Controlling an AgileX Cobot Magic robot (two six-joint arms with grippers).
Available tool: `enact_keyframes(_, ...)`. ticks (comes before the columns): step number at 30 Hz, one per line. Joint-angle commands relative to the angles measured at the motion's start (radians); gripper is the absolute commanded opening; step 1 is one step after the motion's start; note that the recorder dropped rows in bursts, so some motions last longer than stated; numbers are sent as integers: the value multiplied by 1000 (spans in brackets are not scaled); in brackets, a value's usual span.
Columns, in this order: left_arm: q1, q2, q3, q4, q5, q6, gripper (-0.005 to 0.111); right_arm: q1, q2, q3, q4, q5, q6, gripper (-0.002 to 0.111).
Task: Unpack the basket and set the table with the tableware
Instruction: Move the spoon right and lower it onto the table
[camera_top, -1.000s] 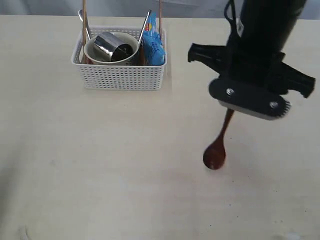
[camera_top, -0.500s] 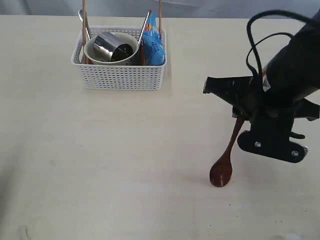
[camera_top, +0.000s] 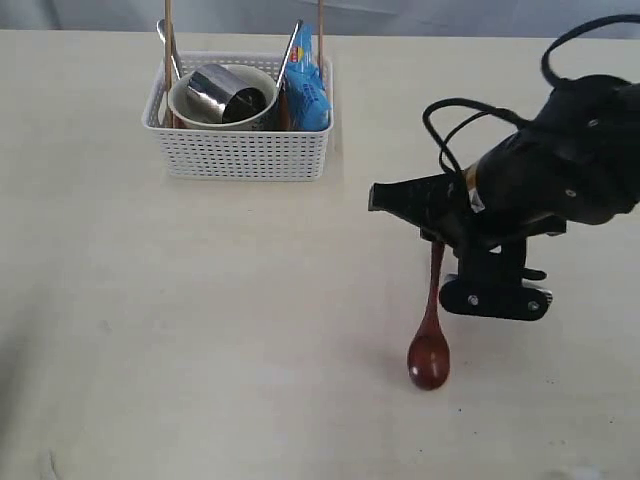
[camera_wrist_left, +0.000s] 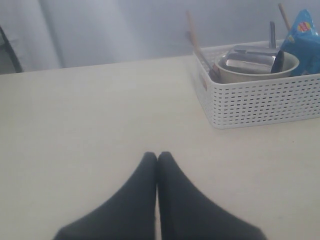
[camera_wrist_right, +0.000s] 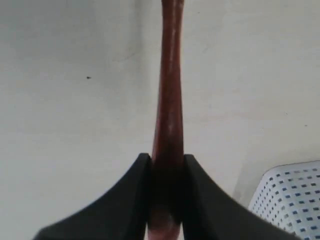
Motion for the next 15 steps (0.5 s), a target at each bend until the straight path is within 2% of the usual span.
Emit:
enact_keyframes(1,2,-3,3,-3,-2,0,0,-6,82,6,-210,-41,97,0)
enact_keyframes(5,2,-3,3,-3,-2,0,0,-6,127,6,-271,-64,206,0)
enact_keyframes(15,2,-3,3,-3,-2,0,0,-6,129,6,-268,-87,211,0)
